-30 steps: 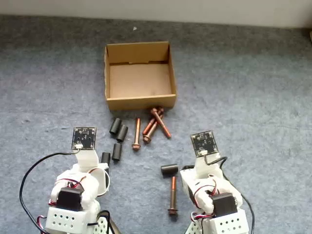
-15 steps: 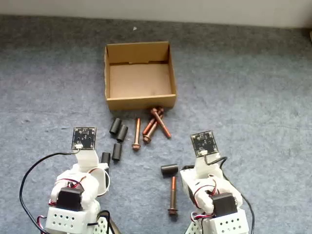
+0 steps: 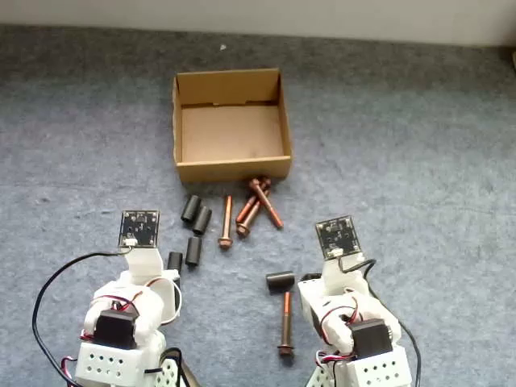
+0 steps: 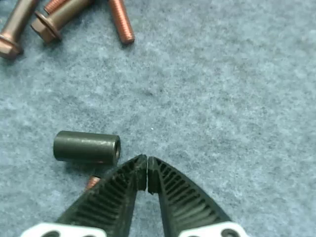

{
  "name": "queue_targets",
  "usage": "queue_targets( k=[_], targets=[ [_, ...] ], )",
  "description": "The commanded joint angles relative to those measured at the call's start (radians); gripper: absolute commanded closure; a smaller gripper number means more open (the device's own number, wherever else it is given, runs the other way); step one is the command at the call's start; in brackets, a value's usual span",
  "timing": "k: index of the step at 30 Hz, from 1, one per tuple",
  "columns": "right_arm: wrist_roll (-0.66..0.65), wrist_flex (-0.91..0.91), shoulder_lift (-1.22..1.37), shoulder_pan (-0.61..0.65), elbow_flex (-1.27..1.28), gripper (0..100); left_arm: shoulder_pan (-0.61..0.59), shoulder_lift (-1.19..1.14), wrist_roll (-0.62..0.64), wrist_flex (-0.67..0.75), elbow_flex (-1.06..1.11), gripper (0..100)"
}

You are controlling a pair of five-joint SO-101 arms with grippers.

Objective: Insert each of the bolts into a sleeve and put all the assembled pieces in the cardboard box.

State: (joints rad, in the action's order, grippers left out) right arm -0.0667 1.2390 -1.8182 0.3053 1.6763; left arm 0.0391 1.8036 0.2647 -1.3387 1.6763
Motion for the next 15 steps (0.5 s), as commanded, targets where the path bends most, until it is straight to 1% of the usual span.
queue_targets(
  k=[1,6,8,11,15],
  targets=[
    [-0.009,0.005,-0.013,-0.012,0.143,99.3,0.022,0.010,-0.002,-0.002,0.019,99],
    [-0.011,0.004,-0.013,-0.013,0.130,99.3,0.022,0.010,-0.005,-0.017,-0.076,99],
    [-0.011,0.004,-0.013,-0.013,0.084,99.3,-0.004,0.010,-0.005,-0.026,-0.105,99],
    [-0.011,0.004,-0.013,-0.016,0.012,99.2,-0.068,0.010,-0.005,-0.029,-0.139,99],
    [-0.012,-0.002,-0.013,-0.056,-0.038,99.2,-0.236,0.010,-0.003,-0.028,-0.203,99]
  ],
)
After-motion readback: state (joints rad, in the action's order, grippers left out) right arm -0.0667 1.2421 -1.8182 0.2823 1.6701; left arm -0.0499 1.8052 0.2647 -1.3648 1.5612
